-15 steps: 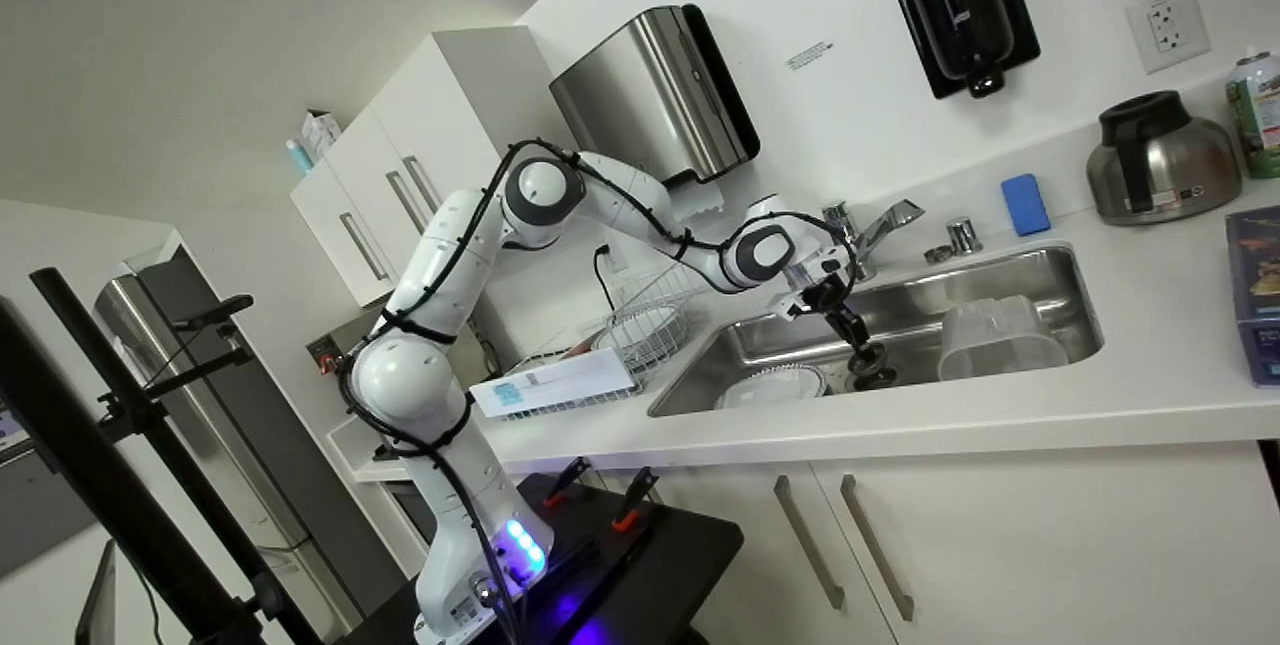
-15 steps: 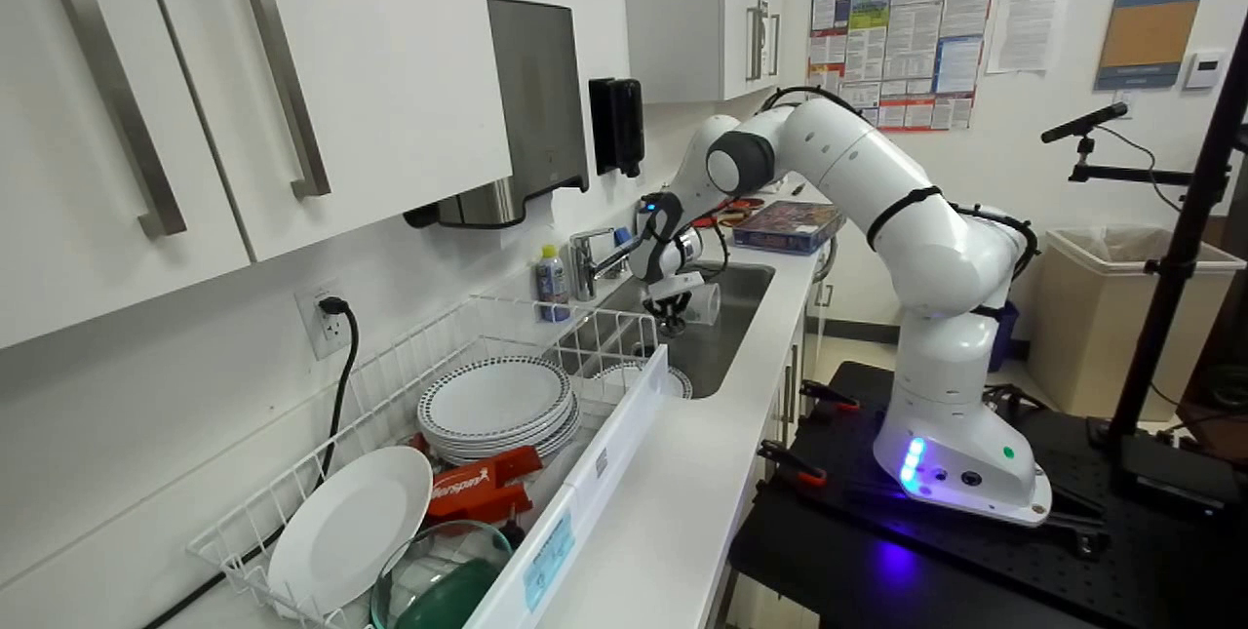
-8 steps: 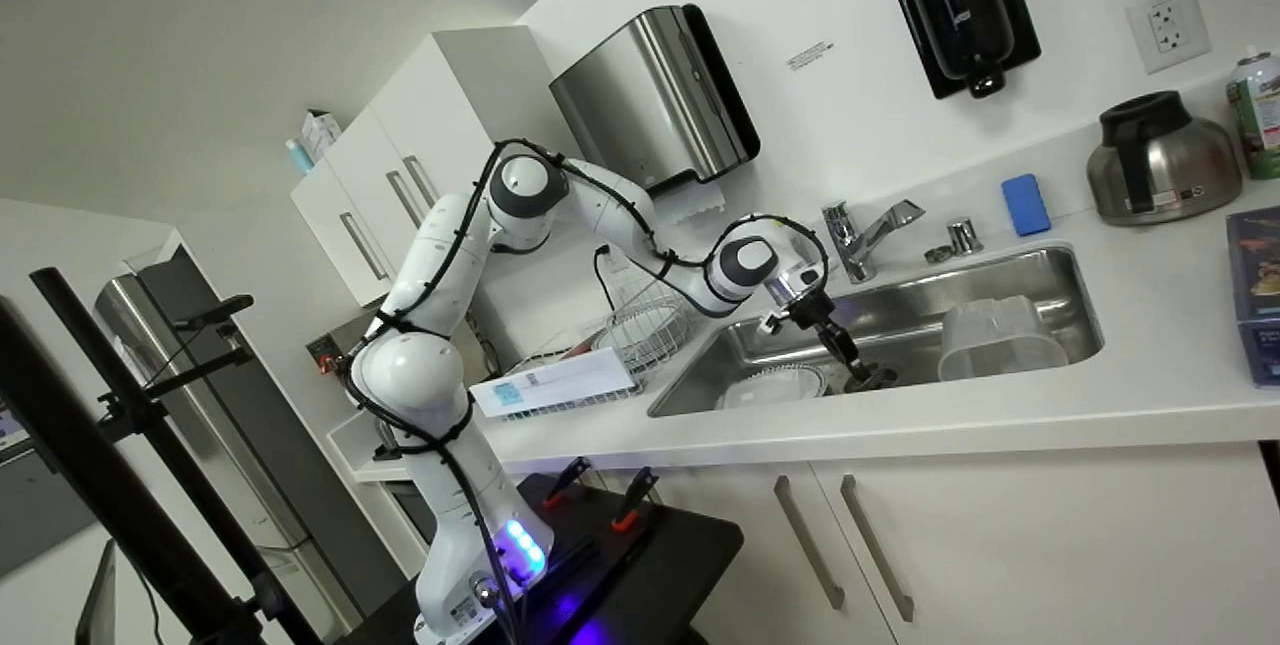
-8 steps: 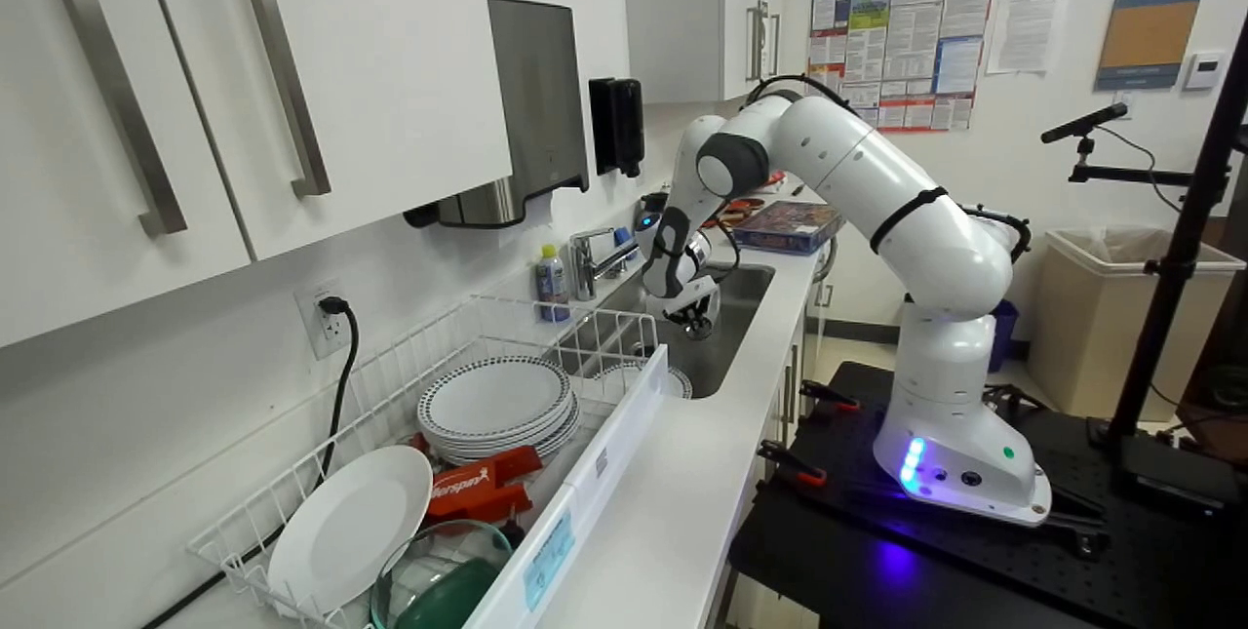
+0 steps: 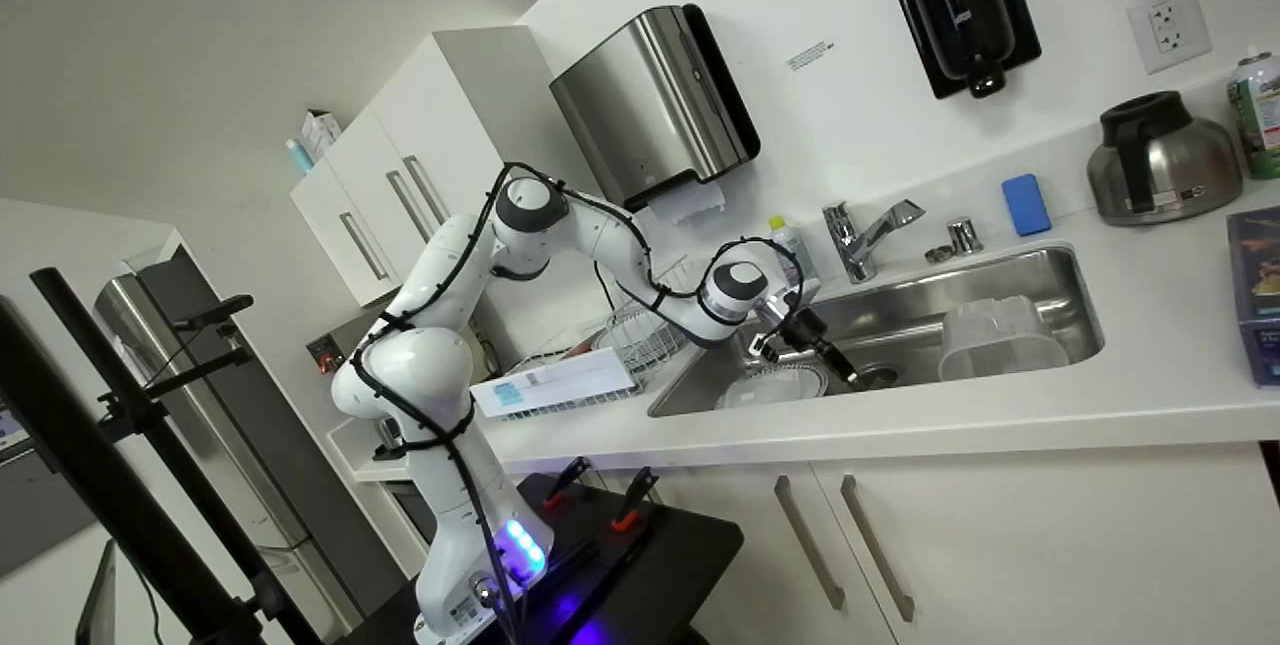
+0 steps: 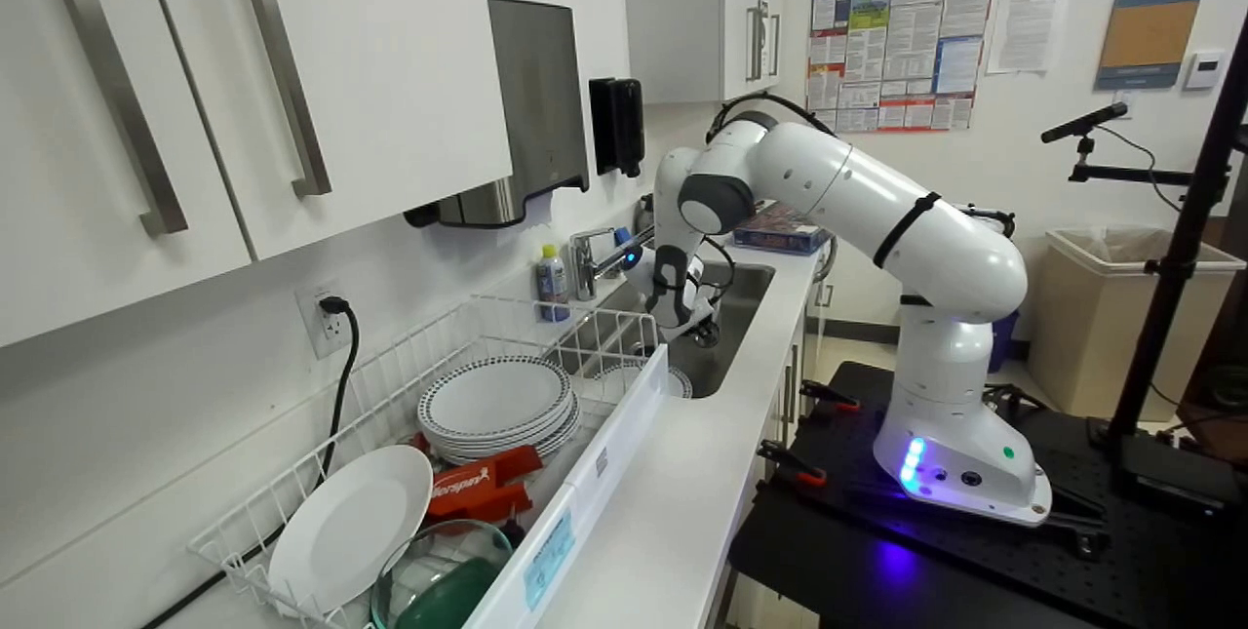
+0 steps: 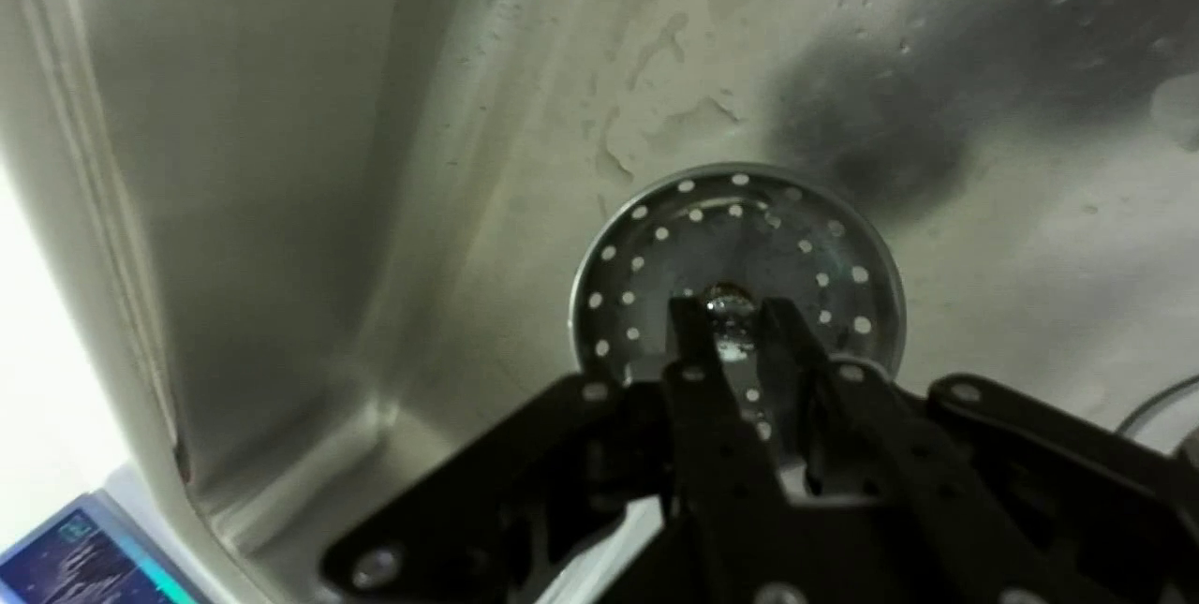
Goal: Take out the sink drain stopper from the sink hole and position it in the sink basin
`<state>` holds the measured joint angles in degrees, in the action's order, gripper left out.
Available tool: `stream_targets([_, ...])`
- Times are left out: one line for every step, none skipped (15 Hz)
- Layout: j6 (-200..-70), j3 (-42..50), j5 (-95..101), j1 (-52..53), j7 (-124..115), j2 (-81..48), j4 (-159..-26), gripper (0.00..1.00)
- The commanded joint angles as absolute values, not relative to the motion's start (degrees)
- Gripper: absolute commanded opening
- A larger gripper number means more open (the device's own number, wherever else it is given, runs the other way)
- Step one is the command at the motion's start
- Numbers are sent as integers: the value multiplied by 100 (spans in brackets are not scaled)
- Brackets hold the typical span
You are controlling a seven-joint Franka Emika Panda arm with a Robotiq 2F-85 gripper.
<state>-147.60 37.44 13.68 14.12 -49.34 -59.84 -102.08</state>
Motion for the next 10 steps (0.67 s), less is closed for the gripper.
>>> stream_targets([-14460, 4079, 1614, 1732, -5533, -6436, -10000, 5])
stream_targets([-14414, 4107, 1636, 1759, -5618, -6517, -9964, 5])
stream_targets([-14367, 4103, 1641, 1749, -5652, -6586, -9917, 10])
stream_targets([-14334, 4096, 1643, 1735, -5678, -6642, -9873, 30])
stream_targets([-14309, 4082, 1644, 1718, -5661, -6675, -9844, 45])
stream_targets([-14279, 4080, 1645, 1713, -5644, -6687, -9828, 52])
stream_targets([-14299, 4067, 1646, 1702, -5596, -6651, -9857, 58])
stream_targets([-14356, 4081, 1652, 1720, -5574, -6571, -9937, 67])
stream_targets([-14412, 4078, 1653, 1723, -5535, -6482, -10013, 73])
stream_targets([-14511, 4076, 1658, 1730, -5475, -6334, -10145, 81])
